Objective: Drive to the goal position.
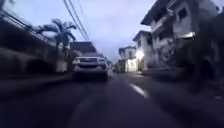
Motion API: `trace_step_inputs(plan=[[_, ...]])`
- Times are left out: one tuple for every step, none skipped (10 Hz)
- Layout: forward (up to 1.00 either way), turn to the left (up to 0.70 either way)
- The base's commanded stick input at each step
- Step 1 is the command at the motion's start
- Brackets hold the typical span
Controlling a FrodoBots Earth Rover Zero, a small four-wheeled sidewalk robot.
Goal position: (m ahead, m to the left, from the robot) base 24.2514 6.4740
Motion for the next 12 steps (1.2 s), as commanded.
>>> trace_step_inputs(plan=[[0.70, -0.23], [0.70, -0.08], [0.70, -0.06], [0.70, -0.35], [0.70, -0.35], [0.70, -0.35], [0.70, -0.24], [0.70, 0.00], [0.70, 0.00], [0.70, 0.00], [0.70, 0.00], [0.70, -0.02]])
